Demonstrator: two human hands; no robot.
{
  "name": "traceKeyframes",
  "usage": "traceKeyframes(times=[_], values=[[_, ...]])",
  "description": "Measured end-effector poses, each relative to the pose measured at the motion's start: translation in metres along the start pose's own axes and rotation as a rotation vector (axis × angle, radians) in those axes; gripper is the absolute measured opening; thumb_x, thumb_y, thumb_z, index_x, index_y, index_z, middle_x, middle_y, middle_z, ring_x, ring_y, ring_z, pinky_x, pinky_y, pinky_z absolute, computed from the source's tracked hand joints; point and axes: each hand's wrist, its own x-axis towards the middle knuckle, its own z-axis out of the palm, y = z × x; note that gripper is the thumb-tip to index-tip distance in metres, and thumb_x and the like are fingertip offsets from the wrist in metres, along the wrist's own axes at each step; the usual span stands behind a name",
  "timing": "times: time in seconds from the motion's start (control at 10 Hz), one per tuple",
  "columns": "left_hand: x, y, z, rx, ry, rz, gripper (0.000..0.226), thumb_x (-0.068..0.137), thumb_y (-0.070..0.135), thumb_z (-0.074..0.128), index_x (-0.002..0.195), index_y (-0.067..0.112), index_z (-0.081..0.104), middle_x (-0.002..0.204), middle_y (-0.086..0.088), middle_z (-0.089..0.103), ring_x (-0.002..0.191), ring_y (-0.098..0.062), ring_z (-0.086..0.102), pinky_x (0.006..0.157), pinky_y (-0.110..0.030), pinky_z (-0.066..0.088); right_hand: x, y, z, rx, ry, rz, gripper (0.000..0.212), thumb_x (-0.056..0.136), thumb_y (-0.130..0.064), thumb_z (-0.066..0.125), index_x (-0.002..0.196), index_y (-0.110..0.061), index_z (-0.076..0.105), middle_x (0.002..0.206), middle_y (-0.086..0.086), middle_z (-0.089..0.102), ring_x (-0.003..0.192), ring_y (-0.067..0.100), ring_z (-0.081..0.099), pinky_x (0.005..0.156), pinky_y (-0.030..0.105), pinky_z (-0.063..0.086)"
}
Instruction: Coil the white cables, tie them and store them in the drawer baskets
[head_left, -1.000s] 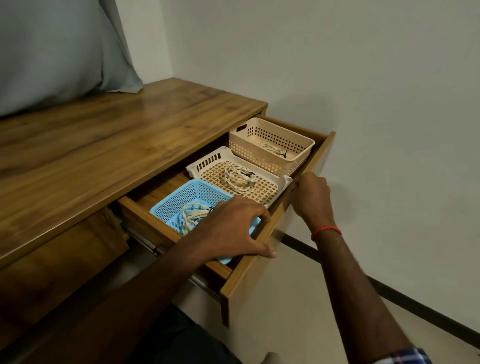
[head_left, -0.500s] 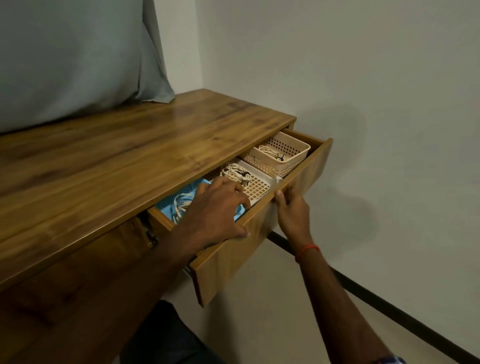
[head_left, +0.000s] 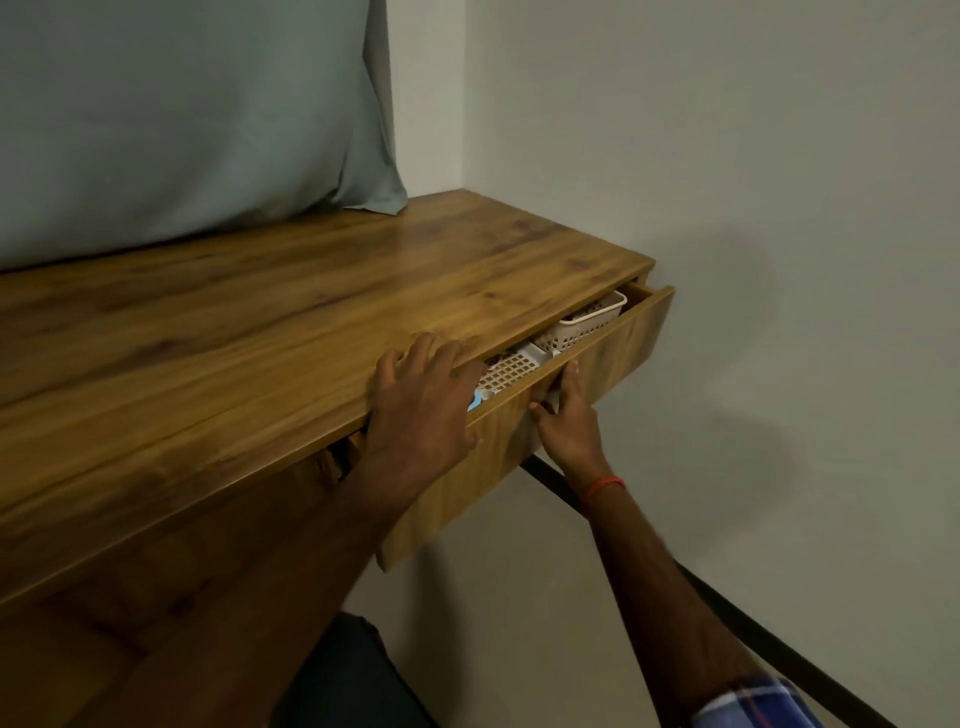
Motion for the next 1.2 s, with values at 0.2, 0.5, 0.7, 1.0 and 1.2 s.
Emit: traceKeyframes(times=[0.2,0.5,0.7,1.0,1.2], values=[[0.013,-0.019,0.012,0.042,-0.088,-0.170,0.098,0.077,0.065,0.070,0.153,0.024,0.023,0.160,-0.008,0.032,0.146,-0.049,0.025,0.116,-0.059,0.021,0.026,-0.002,0.021,0.023,-0.053,-0.001,0.090,0.095,-0.019,0.065,0.160,-0.027,0.003,0.167,-0.001,0.016,0.144,0.014,0.033,0.118,0.032,0.026],[0.033,-0.023,0.014,0.123,-0.194,-0.142,0.059,0.085,0.028,0.069,0.139,0.013,0.048,0.136,-0.010,0.058,0.117,-0.040,0.056,0.089,-0.050,0.041,0.060,0.004,0.043,0.049,-0.083,-0.077,0.095,0.077,-0.041,0.073,0.155,-0.028,0.020,0.161,-0.006,0.032,0.146,0.017,0.035,0.117,0.048,0.035],[0.037,-0.012,0.016,0.187,-0.258,-0.146,0.074,0.087,0.016,0.065,0.152,0.002,0.033,0.157,-0.022,0.037,0.136,-0.054,0.040,0.102,-0.061,0.037,0.065,0.002,0.048,-0.137,-0.106,-0.095,0.105,0.084,-0.027,0.078,0.158,-0.010,0.005,0.167,0.013,0.007,0.154,0.032,0.012,0.123,0.049,0.021],[0.037,-0.027,0.008,0.056,-0.240,-0.090,0.065,0.088,0.039,0.065,0.145,0.017,0.042,0.149,-0.008,0.048,0.128,-0.038,0.052,0.097,-0.054,0.042,0.065,-0.017,0.032,-0.276,-0.160,-0.074,0.073,0.085,-0.034,0.076,0.144,-0.011,0.041,0.145,0.012,0.050,0.134,0.030,0.047,0.106,0.043,0.044],[0.020,-0.058,-0.011,0.030,-0.074,-0.097,0.105,0.079,0.088,0.039,0.158,0.028,0.004,0.170,0.002,-0.004,0.155,-0.033,0.000,0.117,-0.061,0.018,0.043,-0.062,0.026,-0.593,0.200,-0.323,0.020,0.095,-0.029,0.057,0.091,-0.012,0.068,0.089,0.008,0.069,0.085,0.026,0.065,0.066,0.034,0.047]])
